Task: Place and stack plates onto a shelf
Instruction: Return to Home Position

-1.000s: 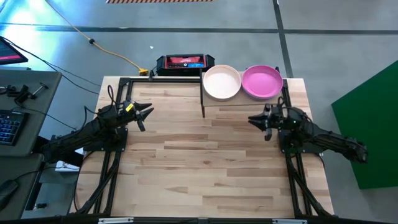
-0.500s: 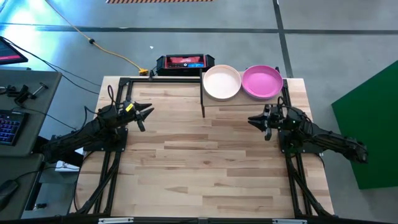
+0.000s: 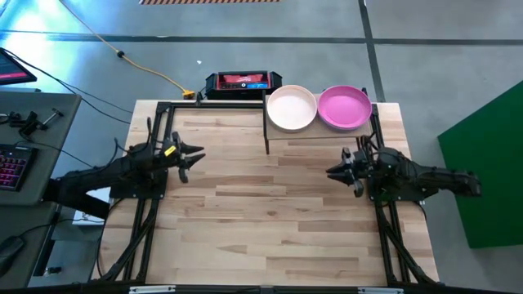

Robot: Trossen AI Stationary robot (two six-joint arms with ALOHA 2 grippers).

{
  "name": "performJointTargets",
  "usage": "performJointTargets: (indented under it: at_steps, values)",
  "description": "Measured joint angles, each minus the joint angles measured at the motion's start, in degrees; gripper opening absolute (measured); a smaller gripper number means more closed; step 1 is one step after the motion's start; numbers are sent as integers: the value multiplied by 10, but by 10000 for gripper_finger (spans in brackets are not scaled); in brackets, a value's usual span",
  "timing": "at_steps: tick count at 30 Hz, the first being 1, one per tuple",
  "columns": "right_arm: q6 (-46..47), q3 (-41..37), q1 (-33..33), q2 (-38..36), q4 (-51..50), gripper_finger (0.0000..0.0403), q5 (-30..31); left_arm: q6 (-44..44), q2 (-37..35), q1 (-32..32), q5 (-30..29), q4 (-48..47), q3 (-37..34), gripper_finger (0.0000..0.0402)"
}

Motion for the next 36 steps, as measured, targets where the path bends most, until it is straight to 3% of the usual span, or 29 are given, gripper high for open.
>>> performJointTargets:
  at_steps: [5, 11, 36]
  values:
    - [0, 0, 39, -17, 0, 66, -2, 0, 0, -36, 0, 0, 0, 104]
    - [0, 0, 42, -18, 0, 66, -2, 0, 0, -59, 0, 0, 0, 104]
    - [0, 0, 42, -18, 0, 66, 0, 0, 0, -58, 0, 0, 0, 104]
